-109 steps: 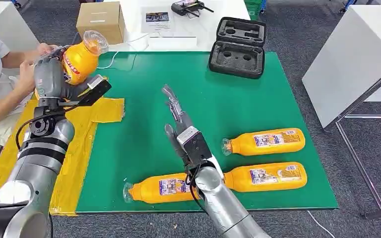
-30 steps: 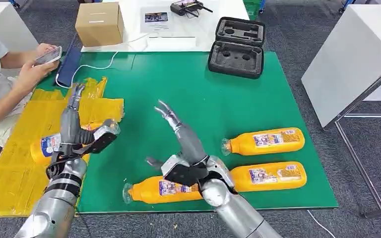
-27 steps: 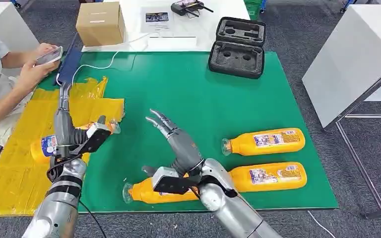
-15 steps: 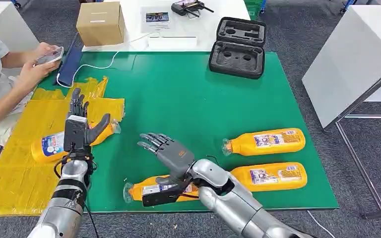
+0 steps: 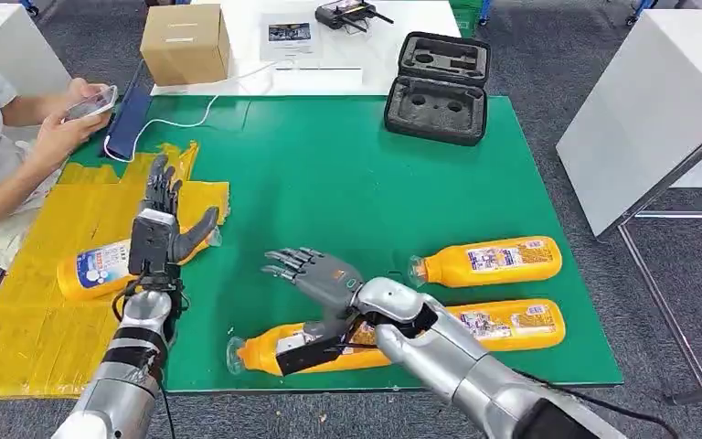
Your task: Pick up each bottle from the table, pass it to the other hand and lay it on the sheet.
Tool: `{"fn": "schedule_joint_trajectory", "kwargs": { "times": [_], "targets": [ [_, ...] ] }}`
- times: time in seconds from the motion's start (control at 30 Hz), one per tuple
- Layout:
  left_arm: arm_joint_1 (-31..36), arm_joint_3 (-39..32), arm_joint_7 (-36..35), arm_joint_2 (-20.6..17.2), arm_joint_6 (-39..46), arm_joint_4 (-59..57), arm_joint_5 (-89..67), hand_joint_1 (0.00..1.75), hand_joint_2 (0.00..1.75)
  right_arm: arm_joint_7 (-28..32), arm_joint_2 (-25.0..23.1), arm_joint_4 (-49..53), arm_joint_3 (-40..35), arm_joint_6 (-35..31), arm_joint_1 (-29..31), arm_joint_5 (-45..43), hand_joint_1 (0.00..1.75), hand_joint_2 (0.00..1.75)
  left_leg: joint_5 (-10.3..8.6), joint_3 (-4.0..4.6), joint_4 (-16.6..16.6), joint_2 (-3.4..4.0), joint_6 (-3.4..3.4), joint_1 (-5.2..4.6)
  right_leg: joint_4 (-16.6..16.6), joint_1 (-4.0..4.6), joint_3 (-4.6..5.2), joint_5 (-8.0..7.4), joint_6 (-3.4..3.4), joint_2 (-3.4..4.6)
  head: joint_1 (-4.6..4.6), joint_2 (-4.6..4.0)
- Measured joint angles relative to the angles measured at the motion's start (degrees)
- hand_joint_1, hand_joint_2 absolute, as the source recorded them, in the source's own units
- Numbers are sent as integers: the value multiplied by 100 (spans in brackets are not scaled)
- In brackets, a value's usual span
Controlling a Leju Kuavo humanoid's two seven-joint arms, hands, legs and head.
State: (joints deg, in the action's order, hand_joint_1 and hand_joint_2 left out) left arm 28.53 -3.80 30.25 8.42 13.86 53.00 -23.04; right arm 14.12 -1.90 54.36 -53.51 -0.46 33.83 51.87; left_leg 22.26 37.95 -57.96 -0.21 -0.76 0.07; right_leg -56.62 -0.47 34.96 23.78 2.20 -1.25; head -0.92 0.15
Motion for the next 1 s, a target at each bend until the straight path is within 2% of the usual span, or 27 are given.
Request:
{"fn": "schedule_joint_trajectory", "kwargs": {
  "times": [0.33, 0.47, 0.67, 0.83, 1.0],
  "targets": [
    [338, 188, 133, 37, -83, -365, 394, 0, 175, 651, 278, -70, -328, 883, 294, -1537, 0, 175, 0, 2, -2, -1, -1, -2, 0, -1, 0, -1, 2, -1, -4, 0],
    [463, 232, 173, 48, -70, -555, 481, 0, 175, 785, 339, 57, -358, 918, 263, -2092, 0, 175, 0, 2, -2, -1, 0, -1, 0, 0, 2, -1, 2, -1, -2, 0],
    [589, 243, 177, 74, -70, -769, 520, 0, 175, 894, 354, 291, -360, 999, 102, -2426, 0, 175, 1, 3, -2, -1, 0, 0, 0, 1, 3, -1, 1, -1, -2, 0],
    [642, 243, 177, 79, -48, -861, 520, 0, 175, 905, 352, 404, -358, 914, 46, -2407, 0, 175, 0, 3, -2, -1, 0, 0, 0, 1, 2, -1, 1, -1, 0, 0],
    [648, 234, 164, 79, 4, -905, 520, 0, 175, 861, 192, 689, -247, 150, -223, -2006, 0, 175, 1, 4, -2, -1, 0, 0, 0, 1, 2, -1, 1, -1, -2, 0]
  ]
}}
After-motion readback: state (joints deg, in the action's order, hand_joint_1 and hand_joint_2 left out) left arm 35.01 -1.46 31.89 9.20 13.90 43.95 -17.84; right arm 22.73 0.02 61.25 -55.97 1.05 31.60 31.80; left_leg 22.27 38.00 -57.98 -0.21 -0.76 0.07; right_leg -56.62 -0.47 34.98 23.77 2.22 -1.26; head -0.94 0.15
